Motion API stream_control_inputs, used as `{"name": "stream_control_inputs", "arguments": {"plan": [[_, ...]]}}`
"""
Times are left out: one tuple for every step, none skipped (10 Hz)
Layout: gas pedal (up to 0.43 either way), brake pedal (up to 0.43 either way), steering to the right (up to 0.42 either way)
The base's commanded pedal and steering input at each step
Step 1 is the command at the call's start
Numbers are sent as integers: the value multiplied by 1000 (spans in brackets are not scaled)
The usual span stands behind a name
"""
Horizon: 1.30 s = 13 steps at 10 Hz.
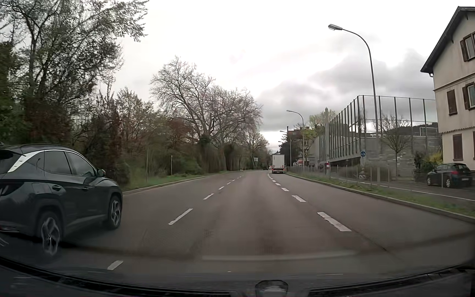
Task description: Follow the waypoints while adhering to traffic rules and regulations
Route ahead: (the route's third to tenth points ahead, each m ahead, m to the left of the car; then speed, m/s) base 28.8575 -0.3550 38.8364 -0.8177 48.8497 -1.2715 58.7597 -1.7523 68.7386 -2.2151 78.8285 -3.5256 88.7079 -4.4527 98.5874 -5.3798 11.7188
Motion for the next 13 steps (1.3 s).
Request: {"name": "stream_control_inputs", "arguments": {"plan": [[138, 0, 2], [150, 0, 2], [150, 0, 2], [150, 0, 2], [157, 0, 2], [157, 0, 2], [157, 0, 2], [157, 0, 3], [157, 0, 3], [157, 0, 3], [157, 0, 4], [157, 0, 4], [157, 0, 5]]}}
